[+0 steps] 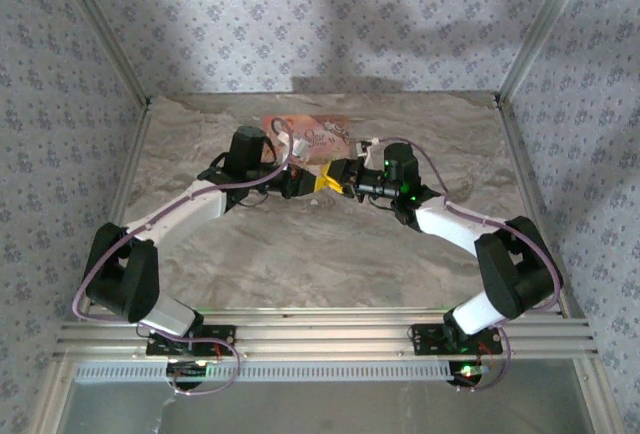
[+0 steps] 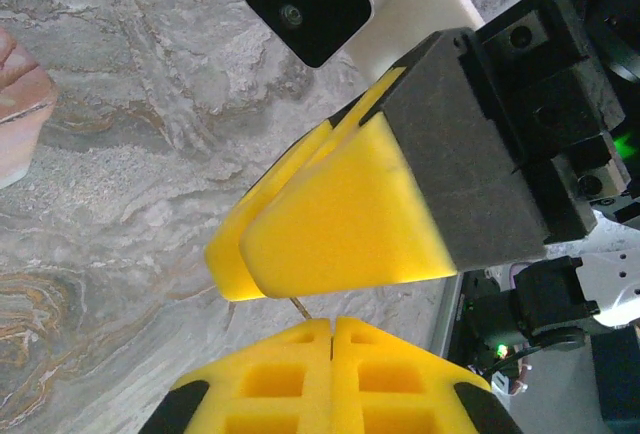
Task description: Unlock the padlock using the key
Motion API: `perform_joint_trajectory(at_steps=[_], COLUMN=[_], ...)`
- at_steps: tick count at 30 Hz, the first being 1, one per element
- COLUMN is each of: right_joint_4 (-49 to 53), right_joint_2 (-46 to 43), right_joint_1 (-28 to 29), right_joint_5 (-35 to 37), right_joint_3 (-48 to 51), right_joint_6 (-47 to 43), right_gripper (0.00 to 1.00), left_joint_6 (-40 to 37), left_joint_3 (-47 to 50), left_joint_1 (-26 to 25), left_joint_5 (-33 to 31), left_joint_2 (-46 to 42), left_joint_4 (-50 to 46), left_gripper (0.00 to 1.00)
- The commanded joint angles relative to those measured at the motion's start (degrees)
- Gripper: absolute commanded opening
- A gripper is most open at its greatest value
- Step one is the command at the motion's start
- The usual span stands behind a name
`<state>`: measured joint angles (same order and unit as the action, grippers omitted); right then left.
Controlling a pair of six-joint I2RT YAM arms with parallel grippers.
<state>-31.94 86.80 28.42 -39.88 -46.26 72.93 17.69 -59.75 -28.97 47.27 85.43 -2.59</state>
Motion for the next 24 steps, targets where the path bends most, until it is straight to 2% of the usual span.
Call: perform_joint_trajectory(at_steps=[1, 5, 11, 12, 15, 16, 19, 24], right_joint_4=[-2.47, -2.21, 5.78, 8.95, 23.25, 30.52, 49.07, 59.12], right_joint_2=[0.45, -0.12, -3.93, -5.13, -9.17, -10.75, -13.42, -15.34], right_joint_1=[0.32, 0.37, 0.67, 0.75, 1.28, 1.82, 4.11, 6.90], right_joint_5=[-1.00, 0.00, 4.99, 6.20, 11.86, 15.32, 27.22, 38.77], right_joint_3=[-1.20, -1.05, -1.91, -2.60, -6.82, -9.32, -17.20, -21.59], right_joint_6=[0.64, 0.82, -2.55, -4.10, -10.77, -14.26, -21.86, -23.21], right_gripper=[0.16, 0.01, 0.00, 0.00, 0.00, 0.00, 0.00, 0.00], left_joint_6=[0.42, 0.61, -2.58, -3.44, -5.96, -7.43, -13.25, -19.95], left_joint_3=[0.85, 0.95, 0.29, 0.24, -0.02, -0.01, 0.36, 2.67], left_joint_1=[0.58, 0.71, 0.51, 0.51, 0.17, -0.41, -3.61, -9.78], left_joint_5=[0.64, 0.07, -3.90, -4.92, -8.95, -10.83, -18.17, -28.97], left_joint_2=[-1.45, -1.01, -2.36, -2.88, -4.47, -5.33, -7.80, -10.65], left_joint_4=[1.62, 1.49, -1.79, -2.42, -3.87, -4.21, -4.55, 0.66], left_gripper=[0.00, 0.00, 0.02, 0.04, 0.22, 0.29, 0.41, 0.44])
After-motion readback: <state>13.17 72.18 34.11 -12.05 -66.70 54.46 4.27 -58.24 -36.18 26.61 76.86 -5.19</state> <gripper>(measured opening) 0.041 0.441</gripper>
